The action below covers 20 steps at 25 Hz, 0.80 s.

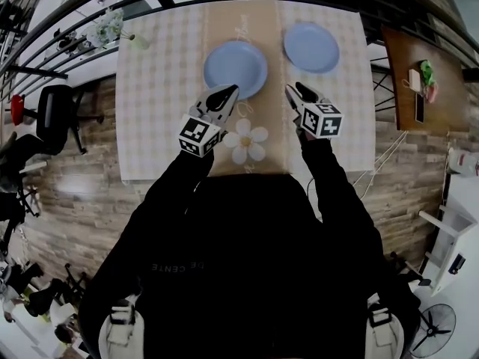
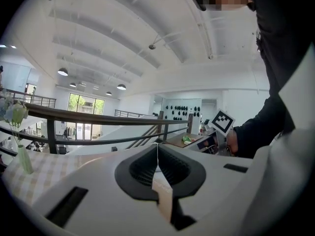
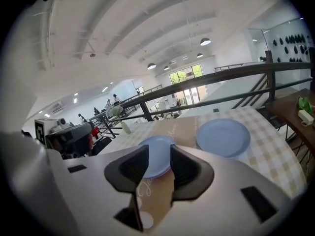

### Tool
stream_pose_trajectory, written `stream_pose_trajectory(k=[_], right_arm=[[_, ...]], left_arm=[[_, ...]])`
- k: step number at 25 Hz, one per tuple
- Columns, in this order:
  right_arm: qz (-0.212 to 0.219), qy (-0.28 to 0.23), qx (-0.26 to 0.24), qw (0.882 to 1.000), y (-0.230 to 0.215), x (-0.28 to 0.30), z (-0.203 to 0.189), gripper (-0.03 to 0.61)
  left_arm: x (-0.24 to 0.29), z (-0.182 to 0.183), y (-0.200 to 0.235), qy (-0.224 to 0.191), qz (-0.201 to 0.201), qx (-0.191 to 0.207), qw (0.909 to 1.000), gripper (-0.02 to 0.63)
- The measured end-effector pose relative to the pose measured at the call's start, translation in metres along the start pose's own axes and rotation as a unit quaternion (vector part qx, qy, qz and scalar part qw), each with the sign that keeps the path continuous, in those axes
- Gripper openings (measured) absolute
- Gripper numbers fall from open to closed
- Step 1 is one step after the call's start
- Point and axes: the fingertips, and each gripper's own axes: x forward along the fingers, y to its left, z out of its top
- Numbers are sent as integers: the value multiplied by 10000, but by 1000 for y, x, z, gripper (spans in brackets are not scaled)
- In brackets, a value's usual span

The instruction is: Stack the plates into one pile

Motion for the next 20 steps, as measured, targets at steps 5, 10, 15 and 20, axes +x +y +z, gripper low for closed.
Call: stream_pose_trajectory(k=[5,10,15,20], right_arm=[[-25,-395,-143,9991,-1,-33,12,130],[-173,-483,-83,9987,-15,-51,11,132],[-353,-570,105,9977,-37,-63,10,136],[-513,-546,187,9970,-63,-67,9,138]], left_arm=[[11,10,-18,10,-222,134,9997,20],[28,17,-34,-20,-458,255,9986,20],[56,21,-55,-86,-721,290,9969,20],[90,25,-78,-83,-1099,287,9935,20]])
